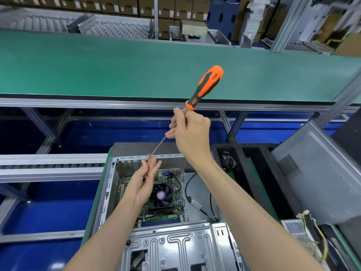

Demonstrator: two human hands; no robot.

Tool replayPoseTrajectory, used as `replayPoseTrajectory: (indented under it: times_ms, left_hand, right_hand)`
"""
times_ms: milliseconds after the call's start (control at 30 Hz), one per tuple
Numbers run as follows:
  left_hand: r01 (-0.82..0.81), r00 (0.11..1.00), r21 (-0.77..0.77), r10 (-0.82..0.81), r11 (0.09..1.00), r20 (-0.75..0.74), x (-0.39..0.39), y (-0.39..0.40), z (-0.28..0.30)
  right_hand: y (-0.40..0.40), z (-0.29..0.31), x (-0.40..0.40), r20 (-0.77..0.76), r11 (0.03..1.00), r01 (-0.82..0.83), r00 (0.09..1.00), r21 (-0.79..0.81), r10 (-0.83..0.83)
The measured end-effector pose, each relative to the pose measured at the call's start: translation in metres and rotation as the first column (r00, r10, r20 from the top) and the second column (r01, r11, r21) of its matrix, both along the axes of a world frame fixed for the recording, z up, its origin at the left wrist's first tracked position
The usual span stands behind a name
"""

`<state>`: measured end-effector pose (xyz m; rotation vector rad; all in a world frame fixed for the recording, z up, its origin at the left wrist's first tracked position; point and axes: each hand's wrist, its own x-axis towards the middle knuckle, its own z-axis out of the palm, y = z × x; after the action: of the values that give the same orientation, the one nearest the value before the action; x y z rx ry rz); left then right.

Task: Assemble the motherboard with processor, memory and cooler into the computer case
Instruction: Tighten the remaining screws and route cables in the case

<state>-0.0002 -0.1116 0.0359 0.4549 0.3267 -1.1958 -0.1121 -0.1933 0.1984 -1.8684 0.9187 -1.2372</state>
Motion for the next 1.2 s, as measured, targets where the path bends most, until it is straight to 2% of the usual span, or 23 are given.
replayPoseTrajectory:
  times_ms: [233,300,400,533,667,733,833,1200]
  left_hand:
    - [0.093,0.989,0.046,-0.098,0.995,0.110,0.002,-0.002,-0.007]
    - [0.128,0.982,0.111,-0.142,0.986,0.128,0.004,0.000,-0.014]
    - [0.075,0.969,0.262,-0.132,0.962,0.207,0.006,0.002,-0.018]
    - [0.075,0.925,0.404,-0.216,0.912,0.314,0.006,-0.001,-0.018]
    - [0.087,0.819,0.485,-0.339,0.870,0.463,0.001,-0.006,-0.021]
    - [0.142,0.805,0.490,-0.389,0.860,0.448,-0.004,-0.008,-0.021]
    - [0.203,0.833,0.471,-0.404,0.858,0.377,-0.009,-0.014,-0.021]
    - [0.252,0.946,0.249,-0.292,0.935,0.139,-0.019,-0.023,-0.015]
  right_hand:
    - [-0.008,0.007,-0.006,-0.058,0.999,0.016,0.998,-0.035,-0.018]
    - [-0.010,0.008,-0.010,-0.062,0.998,0.028,0.998,-0.051,-0.031]
    - [-0.014,0.005,-0.015,-0.099,0.996,0.020,0.995,-0.084,-0.028]
    - [-0.018,-0.008,-0.021,-0.224,0.996,-0.001,0.974,-0.086,-0.018]
    - [-0.017,-0.014,-0.026,-0.209,0.998,0.014,0.978,-0.057,-0.026]
    - [-0.017,-0.012,-0.027,-0.176,0.999,0.017,0.984,-0.047,-0.025]
    - [-0.017,-0.006,-0.027,-0.149,0.998,0.016,0.989,-0.058,-0.025]
    - [-0.017,-0.002,-0.025,-0.098,0.999,0.012,0.995,-0.033,-0.015]
